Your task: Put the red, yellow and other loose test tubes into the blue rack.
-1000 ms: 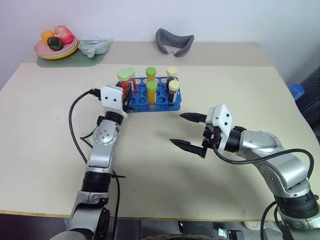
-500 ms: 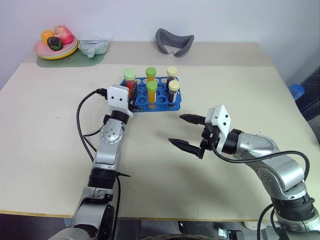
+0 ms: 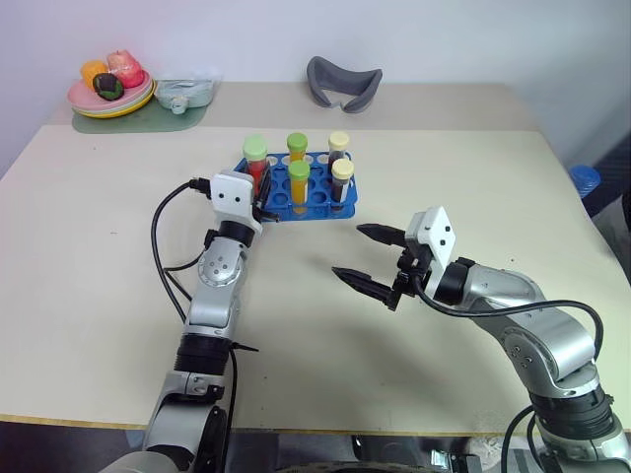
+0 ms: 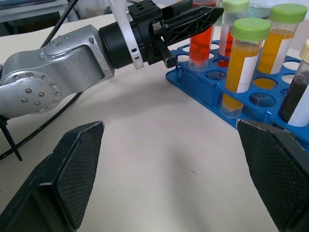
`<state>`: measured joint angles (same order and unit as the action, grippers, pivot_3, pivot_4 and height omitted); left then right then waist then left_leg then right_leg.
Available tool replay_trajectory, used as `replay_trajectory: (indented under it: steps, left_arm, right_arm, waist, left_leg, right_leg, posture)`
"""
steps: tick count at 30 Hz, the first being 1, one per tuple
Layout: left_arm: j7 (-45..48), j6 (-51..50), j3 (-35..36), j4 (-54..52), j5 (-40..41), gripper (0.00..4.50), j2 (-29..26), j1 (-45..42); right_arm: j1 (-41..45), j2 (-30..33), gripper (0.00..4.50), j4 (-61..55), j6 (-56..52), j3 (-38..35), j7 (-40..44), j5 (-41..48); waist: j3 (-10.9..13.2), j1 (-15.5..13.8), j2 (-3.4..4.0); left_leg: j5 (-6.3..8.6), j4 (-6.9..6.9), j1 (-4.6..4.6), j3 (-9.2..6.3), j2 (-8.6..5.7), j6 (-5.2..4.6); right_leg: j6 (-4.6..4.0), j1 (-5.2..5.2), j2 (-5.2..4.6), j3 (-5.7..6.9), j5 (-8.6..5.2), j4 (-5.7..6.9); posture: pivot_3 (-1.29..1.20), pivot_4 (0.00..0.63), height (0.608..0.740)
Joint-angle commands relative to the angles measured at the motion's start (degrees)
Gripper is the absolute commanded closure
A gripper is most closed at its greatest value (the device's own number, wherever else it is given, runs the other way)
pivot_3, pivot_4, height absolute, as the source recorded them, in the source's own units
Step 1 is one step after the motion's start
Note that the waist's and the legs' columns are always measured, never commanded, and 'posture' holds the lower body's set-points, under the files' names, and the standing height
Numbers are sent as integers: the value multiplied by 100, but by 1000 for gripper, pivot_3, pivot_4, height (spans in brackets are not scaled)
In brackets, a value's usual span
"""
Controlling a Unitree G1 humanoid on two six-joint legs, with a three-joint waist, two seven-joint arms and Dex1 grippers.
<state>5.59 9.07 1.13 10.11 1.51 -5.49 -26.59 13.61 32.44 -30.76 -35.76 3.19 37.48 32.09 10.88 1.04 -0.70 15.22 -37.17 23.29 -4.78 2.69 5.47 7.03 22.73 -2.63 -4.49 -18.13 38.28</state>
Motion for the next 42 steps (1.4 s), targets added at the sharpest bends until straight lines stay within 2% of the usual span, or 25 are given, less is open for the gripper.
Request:
replay_trajectory:
  steps: [1, 19, 23, 26, 31, 35, 38, 42]
  left_arm:
    - [-61, 111, 35, -73, -18, 3735, 29, 37]
    - [-194, 433, 7, 455, -129, 3735, 16, -148]
    - [-184, 282, 63, 226, -27, 1732, 13, -28]
    - [-76, -32, 192, -321, 175, 236, -100, 145]
    - [335, -971, 691, -1822, 849, 236, -696, 731]
    - [1209, -1987, 1501, -3030, 1694, 236, -1881, 1667]
    - [1745, -2413, 2116, -3366, 2002, 236, -2626, 2532]
    - [2154, -2673, 2716, -3403, 2107, 236, -3069, 3512]
  right_arm:
    - [5, -52, 0, -151, 131, -97, -25, -1]
    - [-18, -192, 0, -123, 169, -89, -149, -85]
    - [-24, -201, 0, -100, 192, -96, -134, -104]
    - [-24, -180, 0, -61, 221, -136, -93, -107]
    - [40, -64, 0, 213, 280, -366, -38, -134]
    - [-63, 219, 0, 490, 320, -695, 107, -172]
    - [-202, 463, 0, 688, 429, -887, 281, -248]
    - [-305, 753, 0, 1008, 634, -1136, 540, -324]
  waist:
    - [0, 0, 0]
    - [0, 4, 0]
    - [0, 6, 0]
    - [0, 8, 0]
    - [-1, 38, 1]
    - [-1, 76, 2]
    - [0, 104, 5]
    - [0, 125, 5]
  left_leg:
    - [0, 0, 0, 0, 0, 0]
    - [0, 1, 0, 0, 0, 1]
    - [-1, 1, 0, 0, 0, 1]
    - [-1, 2, 0, -1, 0, 1]
    - [-1, 5, -3, -1, 2, 1]
    - [1, 7, -3, -1, 3, -1]
    - [6, 10, -3, -1, 3, -11]
    - [7, 10, -9, 0, 3, -12]
  right_leg:
    - [0, 0, 0, 0, 0, 0]
    - [0, 0, 1, 0, 0, 0]
    - [0, 0, 1, 0, 0, -1]
    - [0, 0, 1, 0, 0, 0]
    - [0, 2, 2, 0, 0, 4]
    - [-1, 2, 2, -1, -1, 4]
    - [-2, 0, 1, 0, -1, 2]
    - [-2, -7, 0, -1, -2, -1]
  posture:
    - [0, 150, 740]
    - [0, 150, 740]
    - [0, 150, 740]
    - [0, 150, 740]
    - [0, 150, 740]
    - [0, 150, 740]
    - [0, 150, 740]
    - [0, 150, 740]
